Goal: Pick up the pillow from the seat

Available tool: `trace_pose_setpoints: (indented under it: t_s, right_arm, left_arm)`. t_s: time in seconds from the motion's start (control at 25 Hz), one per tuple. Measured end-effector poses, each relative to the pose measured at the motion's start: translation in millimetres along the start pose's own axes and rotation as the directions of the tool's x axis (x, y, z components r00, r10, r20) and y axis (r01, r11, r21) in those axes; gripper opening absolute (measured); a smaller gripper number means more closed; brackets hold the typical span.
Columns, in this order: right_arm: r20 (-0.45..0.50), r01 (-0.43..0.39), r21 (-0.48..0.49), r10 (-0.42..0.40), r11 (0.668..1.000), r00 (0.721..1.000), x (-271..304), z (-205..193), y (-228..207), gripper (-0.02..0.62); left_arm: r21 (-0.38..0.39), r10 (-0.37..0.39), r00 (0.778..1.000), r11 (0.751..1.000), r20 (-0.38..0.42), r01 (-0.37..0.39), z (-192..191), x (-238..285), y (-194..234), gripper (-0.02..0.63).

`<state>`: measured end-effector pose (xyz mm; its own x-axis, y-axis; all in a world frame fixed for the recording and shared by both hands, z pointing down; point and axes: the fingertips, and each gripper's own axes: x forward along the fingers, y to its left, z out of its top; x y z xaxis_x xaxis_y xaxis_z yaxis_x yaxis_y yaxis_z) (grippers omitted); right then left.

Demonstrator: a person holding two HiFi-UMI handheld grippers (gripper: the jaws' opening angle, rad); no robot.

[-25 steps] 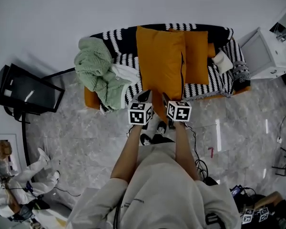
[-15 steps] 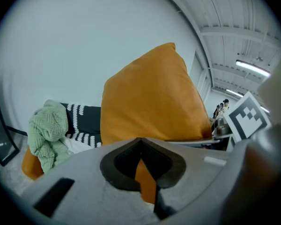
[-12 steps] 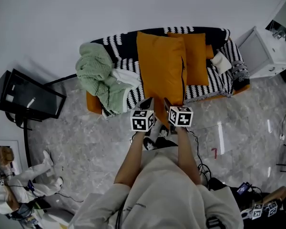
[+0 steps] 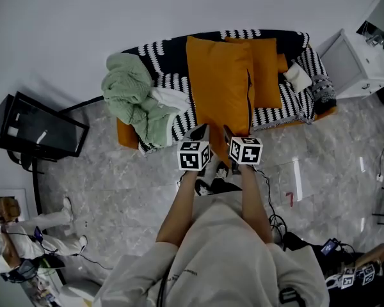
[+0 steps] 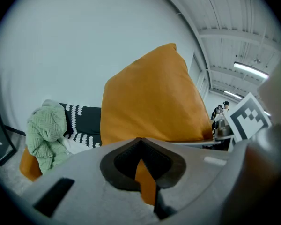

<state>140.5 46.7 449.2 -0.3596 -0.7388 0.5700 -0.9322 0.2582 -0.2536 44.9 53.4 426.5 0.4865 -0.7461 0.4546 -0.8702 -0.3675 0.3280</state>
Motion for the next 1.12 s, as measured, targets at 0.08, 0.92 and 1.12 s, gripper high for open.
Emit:
trace_pose_setpoints:
  t_s: [0.08,0.92,1.12]
  right_arm:
    - [-0.001,0.007,-0.001,-0.007,1.000,1.000,-0.3,-1.4,-0.4,0.224]
    - [-0.019,0.020,-0.005,-0.020,1.000,1.000,-4.7,-16.8,2.7,0.224]
    - [-0.020,0.019,-0.014,-0.020,1.000,1.000,-2.1,-16.7,3.7,0.224]
  left_arm:
    - [-0.001,-0.004,1.000,1.000,0.000,0.004,-1.5,0.3,-0.1,0.009]
    - [-0.039,-0.016,1.000,0.999,-0.005,0.016,-23.0,-5.9,-1.8,0.009]
    - [-0.047,-0.013,1.000,0.999,0.001,0.013,-22.1,-5.1,1.8,0.009]
